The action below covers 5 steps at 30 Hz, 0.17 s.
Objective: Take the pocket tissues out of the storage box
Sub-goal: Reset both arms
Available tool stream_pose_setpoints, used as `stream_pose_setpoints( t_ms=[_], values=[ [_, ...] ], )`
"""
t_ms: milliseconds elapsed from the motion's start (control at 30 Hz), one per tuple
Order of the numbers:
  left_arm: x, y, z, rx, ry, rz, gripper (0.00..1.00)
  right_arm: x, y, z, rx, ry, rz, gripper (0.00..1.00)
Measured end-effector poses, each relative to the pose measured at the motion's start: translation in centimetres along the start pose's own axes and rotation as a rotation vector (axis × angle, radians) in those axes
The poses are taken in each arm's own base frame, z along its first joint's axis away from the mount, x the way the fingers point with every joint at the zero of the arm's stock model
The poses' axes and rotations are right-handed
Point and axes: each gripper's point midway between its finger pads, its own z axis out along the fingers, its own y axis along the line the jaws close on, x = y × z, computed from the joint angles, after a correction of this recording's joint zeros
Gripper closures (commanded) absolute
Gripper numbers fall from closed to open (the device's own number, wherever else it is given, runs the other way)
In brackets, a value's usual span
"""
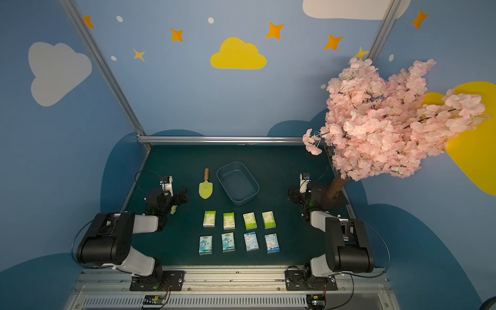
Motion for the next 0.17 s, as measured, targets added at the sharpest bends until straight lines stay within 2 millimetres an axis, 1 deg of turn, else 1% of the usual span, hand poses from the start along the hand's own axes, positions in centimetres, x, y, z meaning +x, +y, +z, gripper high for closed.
stream_pose_setpoints(
  t_ms=[167],
  values=[
    [0.3,0.02,0.0,-0.001,0.013,0.0,0.0,0.0,0.0,0.0,0.0,0.0,0.0,0.02]
  ],
)
